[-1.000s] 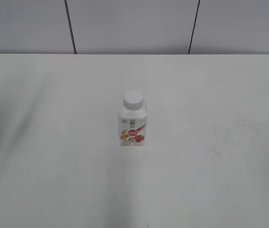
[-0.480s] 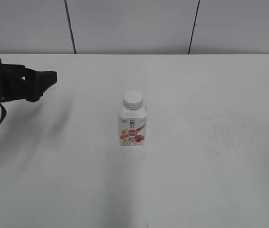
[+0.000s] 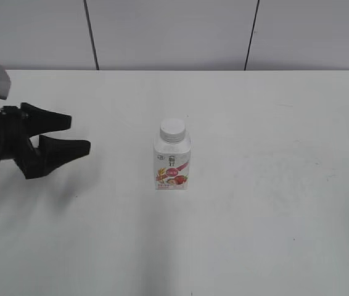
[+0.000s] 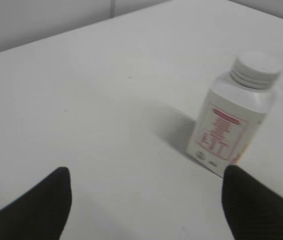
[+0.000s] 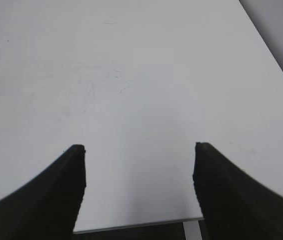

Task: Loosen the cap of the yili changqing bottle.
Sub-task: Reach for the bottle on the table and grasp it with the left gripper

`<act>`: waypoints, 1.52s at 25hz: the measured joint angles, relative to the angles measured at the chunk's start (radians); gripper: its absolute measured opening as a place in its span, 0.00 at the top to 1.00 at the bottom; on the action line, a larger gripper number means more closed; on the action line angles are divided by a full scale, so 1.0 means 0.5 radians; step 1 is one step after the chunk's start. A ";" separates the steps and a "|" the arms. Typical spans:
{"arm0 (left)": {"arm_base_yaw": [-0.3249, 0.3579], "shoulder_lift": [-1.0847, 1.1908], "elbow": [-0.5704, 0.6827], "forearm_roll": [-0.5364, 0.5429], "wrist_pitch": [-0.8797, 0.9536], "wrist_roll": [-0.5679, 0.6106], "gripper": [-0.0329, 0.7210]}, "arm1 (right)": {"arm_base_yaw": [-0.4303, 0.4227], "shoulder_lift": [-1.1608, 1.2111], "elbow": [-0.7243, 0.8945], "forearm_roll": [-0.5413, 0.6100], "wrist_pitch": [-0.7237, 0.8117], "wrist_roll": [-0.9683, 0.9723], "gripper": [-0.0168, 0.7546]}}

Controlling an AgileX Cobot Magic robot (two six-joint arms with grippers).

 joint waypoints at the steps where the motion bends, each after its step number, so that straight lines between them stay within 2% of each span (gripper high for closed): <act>1: -0.014 0.065 -0.054 0.078 -0.060 -0.005 0.21 | 0.000 0.000 0.000 0.000 0.002 0.000 0.29; 4: -0.082 0.253 -0.237 0.247 -0.199 -0.007 0.21 | 0.000 0.000 0.000 0.000 0.002 0.000 0.29; 8: -0.192 0.503 -0.457 0.339 -0.298 -0.008 0.21 | 0.000 0.000 0.000 0.000 0.000 0.000 0.29; 15: -0.441 0.810 -0.830 0.358 -0.347 -0.008 0.21 | 0.000 0.000 0.000 0.000 0.000 0.000 0.29; 22: -0.636 0.979 -1.038 0.291 -0.344 -0.009 0.21 | 0.000 0.000 0.000 0.000 0.000 0.000 0.29; 27: -0.701 1.055 -1.075 0.240 -0.333 -0.009 0.21 | 0.000 0.000 0.000 0.000 0.000 0.000 0.29; 35: -0.702 1.139 -1.088 0.213 -0.314 0.000 0.21 | 0.000 0.000 0.000 0.000 0.000 0.000 0.29; 38: -0.702 1.158 -1.100 0.221 -0.309 0.002 0.26 | 0.000 0.000 0.000 0.000 0.000 0.000 0.29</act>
